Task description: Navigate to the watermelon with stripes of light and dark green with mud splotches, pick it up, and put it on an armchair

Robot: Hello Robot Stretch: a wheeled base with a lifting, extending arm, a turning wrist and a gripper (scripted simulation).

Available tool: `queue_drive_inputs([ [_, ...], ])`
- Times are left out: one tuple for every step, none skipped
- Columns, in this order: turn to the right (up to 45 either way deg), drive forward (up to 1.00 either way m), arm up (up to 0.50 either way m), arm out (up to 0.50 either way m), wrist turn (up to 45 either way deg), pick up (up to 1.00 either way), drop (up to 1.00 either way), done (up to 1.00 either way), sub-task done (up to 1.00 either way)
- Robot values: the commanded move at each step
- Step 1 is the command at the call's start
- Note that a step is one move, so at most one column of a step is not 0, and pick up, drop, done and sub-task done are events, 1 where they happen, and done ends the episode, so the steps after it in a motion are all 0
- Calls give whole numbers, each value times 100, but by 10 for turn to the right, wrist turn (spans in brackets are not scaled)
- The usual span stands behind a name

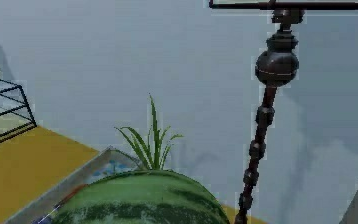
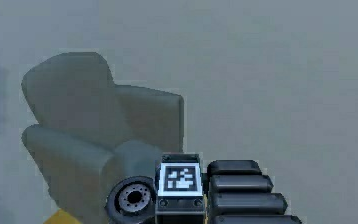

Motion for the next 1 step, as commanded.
queue_drive_inputs([
  [450, 0, 0, 0, 0, 0, 0, 0, 0],
])
